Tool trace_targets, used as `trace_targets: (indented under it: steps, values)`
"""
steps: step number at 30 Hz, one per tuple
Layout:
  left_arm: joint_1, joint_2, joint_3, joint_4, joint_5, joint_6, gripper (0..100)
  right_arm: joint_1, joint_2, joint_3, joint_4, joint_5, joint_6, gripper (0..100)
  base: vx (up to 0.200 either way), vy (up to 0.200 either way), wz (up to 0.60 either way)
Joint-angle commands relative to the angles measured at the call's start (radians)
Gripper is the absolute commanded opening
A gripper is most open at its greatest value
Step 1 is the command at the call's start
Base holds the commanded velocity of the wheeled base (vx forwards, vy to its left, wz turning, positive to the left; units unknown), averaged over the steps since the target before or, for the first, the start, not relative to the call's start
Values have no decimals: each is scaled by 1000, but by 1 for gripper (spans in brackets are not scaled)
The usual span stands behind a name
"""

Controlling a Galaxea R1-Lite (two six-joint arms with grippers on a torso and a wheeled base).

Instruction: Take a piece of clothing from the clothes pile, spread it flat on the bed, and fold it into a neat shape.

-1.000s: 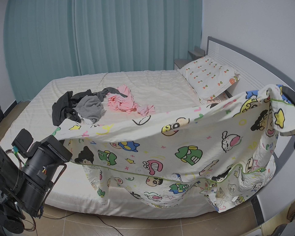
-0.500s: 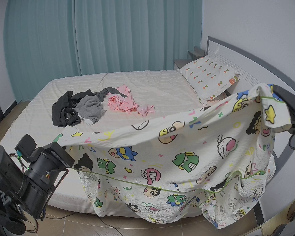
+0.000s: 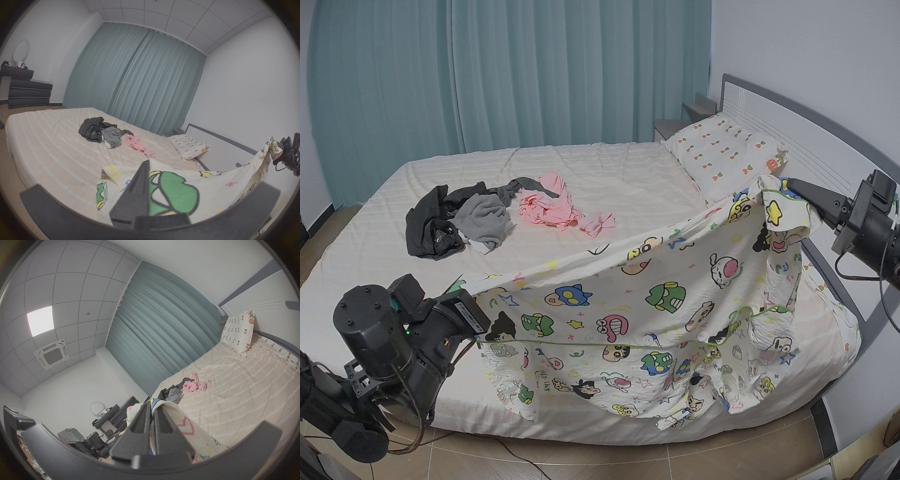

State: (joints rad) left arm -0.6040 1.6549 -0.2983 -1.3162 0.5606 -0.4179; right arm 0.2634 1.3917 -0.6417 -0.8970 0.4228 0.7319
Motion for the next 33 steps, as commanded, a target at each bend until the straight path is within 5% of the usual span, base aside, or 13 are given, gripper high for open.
trace_targets:
  steps: [1, 9, 24, 33]
  values:
    - [50, 121, -67, 0, -1, -7, 0, -33, 150, -4, -56, -2, -6, 0, 200, 0, 0]
    - [104, 258, -165, 2, -1, -6, 0, -61, 285, -26, -177, -4, -23, 0, 200, 0, 0]
    - [164, 537, -374, 9, -8, 1, 0, -105, 546, -173, -188, -58, -69, 0, 200, 0, 0]
    - [202, 654, -475, 18, -8, 4, 0, -125, 710, -237, -258, -79, -69, 0, 0, 0, 0]
